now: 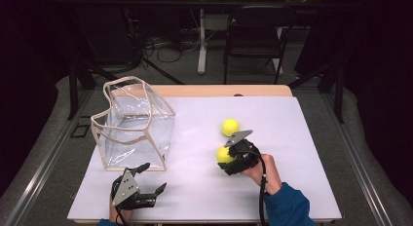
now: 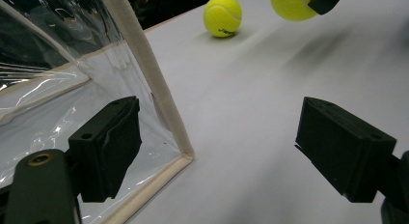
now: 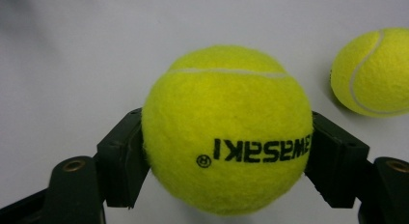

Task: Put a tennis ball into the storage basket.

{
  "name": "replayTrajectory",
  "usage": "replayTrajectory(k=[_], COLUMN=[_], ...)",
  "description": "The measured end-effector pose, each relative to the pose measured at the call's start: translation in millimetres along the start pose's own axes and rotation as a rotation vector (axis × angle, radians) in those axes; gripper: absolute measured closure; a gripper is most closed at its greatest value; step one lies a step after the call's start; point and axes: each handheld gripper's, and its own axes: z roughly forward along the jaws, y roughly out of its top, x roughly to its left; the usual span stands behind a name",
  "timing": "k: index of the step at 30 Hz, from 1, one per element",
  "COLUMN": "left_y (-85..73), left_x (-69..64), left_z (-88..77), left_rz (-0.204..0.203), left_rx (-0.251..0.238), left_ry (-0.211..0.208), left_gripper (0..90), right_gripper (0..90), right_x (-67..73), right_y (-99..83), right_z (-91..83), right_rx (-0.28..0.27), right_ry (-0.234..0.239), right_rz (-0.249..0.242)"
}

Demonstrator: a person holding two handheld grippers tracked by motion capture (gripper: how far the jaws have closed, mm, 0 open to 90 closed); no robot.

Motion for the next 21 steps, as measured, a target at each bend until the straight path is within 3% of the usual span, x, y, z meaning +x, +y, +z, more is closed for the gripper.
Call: replayTrajectory(k=[21], left_y=[0.3], left_x=[-0.5], left_z=[-0.3], left_rz=[0.004], left_rx=[0.002], left_ry=[-0.009], left_gripper=[16.0], right_gripper=[25.4], right_x=[0.0], right_y=[23.5], right_z=[-2.2], right_rx=[-0.009], right_ry=[-0.01], right_rz=[-0.046])
